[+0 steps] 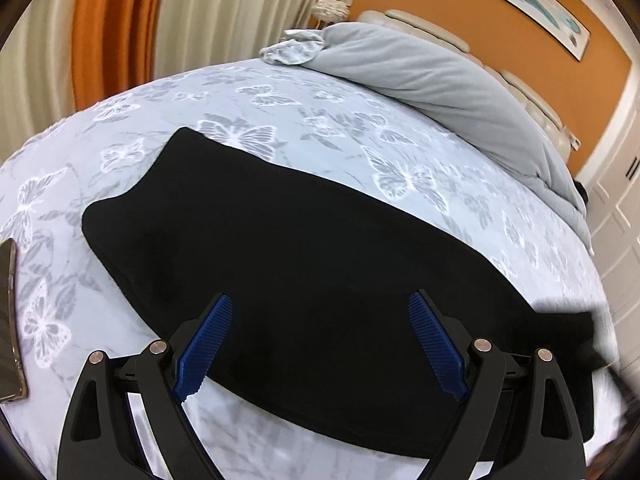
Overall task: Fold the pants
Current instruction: 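Grasp the folded pants edge with both grippers and lift it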
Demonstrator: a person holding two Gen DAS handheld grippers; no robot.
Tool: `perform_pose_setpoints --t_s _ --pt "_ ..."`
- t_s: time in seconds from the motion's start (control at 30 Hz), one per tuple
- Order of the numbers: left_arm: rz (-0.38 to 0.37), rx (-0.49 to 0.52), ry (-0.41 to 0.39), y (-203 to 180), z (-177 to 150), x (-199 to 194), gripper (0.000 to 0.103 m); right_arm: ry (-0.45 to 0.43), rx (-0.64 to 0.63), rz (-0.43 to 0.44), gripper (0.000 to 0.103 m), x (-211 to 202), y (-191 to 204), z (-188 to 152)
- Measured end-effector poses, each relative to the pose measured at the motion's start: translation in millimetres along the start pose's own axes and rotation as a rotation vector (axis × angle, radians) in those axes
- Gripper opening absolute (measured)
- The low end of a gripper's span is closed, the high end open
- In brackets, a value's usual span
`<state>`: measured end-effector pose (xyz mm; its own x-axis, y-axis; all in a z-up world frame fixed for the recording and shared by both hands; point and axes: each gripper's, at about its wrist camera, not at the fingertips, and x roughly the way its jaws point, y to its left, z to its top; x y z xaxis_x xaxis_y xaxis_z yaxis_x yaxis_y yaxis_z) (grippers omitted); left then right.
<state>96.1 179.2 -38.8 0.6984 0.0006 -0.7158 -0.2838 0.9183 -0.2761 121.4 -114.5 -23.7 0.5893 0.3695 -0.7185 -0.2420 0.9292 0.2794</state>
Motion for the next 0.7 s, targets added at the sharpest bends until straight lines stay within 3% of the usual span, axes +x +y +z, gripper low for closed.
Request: perform_pose_setpoints --t_s 0.07,0.13,0.17,0.2,0.27,0.33,0.43,0.53,0.6,0.7 --pt "-0.002 -0.012 0.021 5.9 3.6 3.9 0.087 0.08 -0.002 -0.004 0.04 18.9 5.6 -12.1" --pt "-0.012 -0.026 0.031 12.2 6.5 5.1 0.087 0.04 0.011 0.012 0.042 -0.8 7.9 -13.2" --pt "-0.009 -0.035 0.026 16.2 9.8 3.3 0.087 -0.002 0.016 0.01 0.052 -17.4 4.5 -10.2" --pt "-0.01 -0.047 0.011 20.7 13.1 -0.4 0.087 -0.071 0.027 -0.021 0.072 -42.5 -3.5 -6.2" --pt "-0.027 -0.103 -0.049 38.3 23.7 -12.9 0.087 -0.184 0.053 -0.096 0.098 -82.2 -28.8 -5.7" --pt "-0.024 -0.187 -0.093 62.4 31.8 -21.4 0.088 -0.19 0.109 -0.183 0.098 -95.8 -67.6 -10.4" --pt "0.018 -0.398 -0.06 114.8 34.2 -15.5 0.09 -0.067 0.351 -0.247 0.098 -87.6 -143.2 -36.9" --pt "0.002 -0.626 -0.013 158.1 25.4 -4.0 0.09 -0.006 0.556 -0.118 0.098 -66.6 -188.5 -68.2" --pt "0.008 -0.661 0.004 166.2 22.4 -0.4 0.09 0.017 0.592 -0.092 0.098 -52.0 -197.1 -78.8" --pt "0.007 -0.645 0.042 161.5 20.4 10.6 0.09 -0.003 0.449 -0.15 0.098 -44.1 -179.7 -73.4"
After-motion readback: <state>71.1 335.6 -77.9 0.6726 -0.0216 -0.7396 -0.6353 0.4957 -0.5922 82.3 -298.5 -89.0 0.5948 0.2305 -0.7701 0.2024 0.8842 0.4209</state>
